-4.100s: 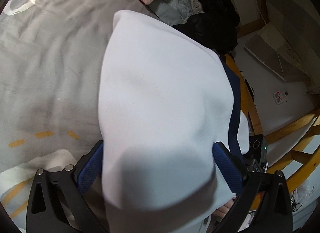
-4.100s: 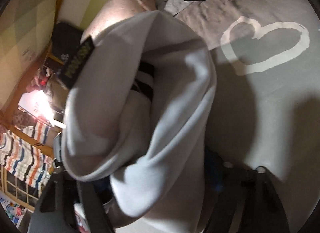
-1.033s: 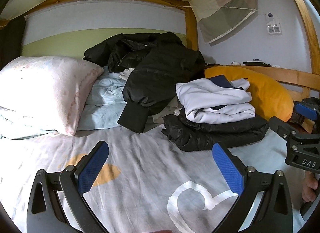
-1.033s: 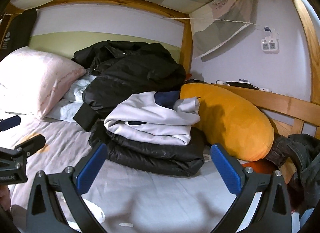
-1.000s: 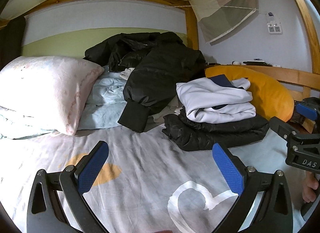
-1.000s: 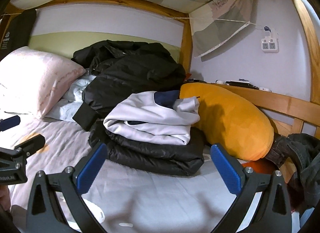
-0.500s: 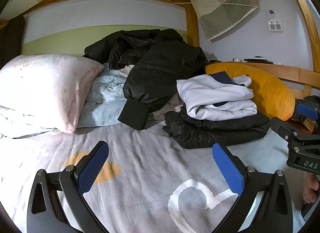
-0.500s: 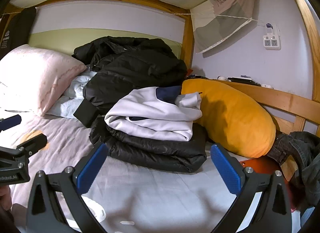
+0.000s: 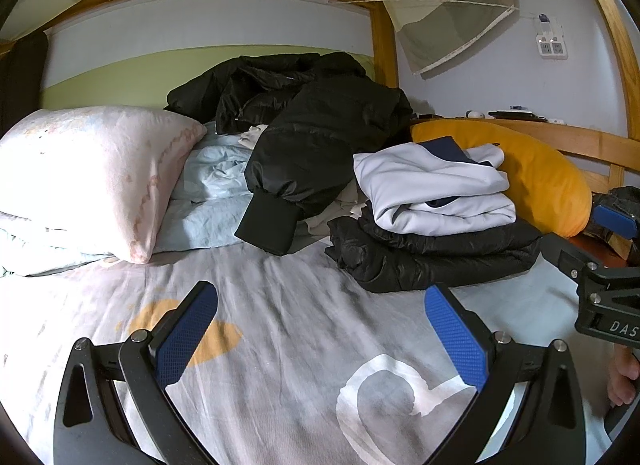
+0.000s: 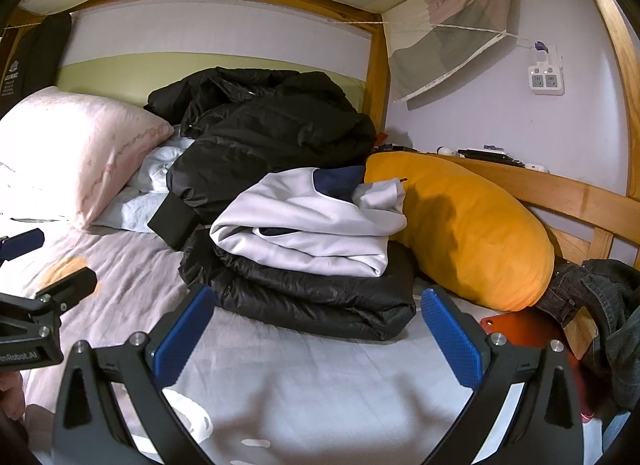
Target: Fold large clothes
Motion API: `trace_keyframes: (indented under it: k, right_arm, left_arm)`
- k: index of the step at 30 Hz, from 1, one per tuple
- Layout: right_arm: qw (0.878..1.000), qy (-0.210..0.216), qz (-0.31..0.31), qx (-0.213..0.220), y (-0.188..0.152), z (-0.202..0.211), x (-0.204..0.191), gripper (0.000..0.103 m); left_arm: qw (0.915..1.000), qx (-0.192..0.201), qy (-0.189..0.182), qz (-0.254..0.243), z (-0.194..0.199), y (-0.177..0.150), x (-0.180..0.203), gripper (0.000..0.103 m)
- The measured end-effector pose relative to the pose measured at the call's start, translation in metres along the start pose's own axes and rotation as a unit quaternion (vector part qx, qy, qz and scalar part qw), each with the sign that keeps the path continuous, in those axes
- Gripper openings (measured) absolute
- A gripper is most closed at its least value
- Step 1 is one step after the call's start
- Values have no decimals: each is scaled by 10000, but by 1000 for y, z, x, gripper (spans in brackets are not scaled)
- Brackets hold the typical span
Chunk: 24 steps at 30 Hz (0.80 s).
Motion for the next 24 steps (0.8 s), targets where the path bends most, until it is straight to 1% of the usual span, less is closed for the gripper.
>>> trace_keyframes:
  k: [10, 17, 24]
  right_arm:
    - [10000, 15, -2, -17, -1, -1, 0, 103]
    - [10000, 33, 17, -23, -2, -2, -1, 103]
    - [10000, 72, 0, -52, -3, -3, -2, 103]
  left_arm:
    - [10000, -65, -30, 16, -1, -3, -1, 103]
    - [9999, -146, 31, 33, -2, -6, -3, 103]
    - [9999, -146, 33, 23, -2, -6, -4, 103]
Point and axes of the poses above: each gripper's, at about its wrist camera, not at the fingertips, and z roughly against the way its jaws point, x to its right, y to its top, the point moved 10 cm from there along -z, roughly the way its jaws point, and after that the axes turned 9 degrees about x, right-handed, at the moved point
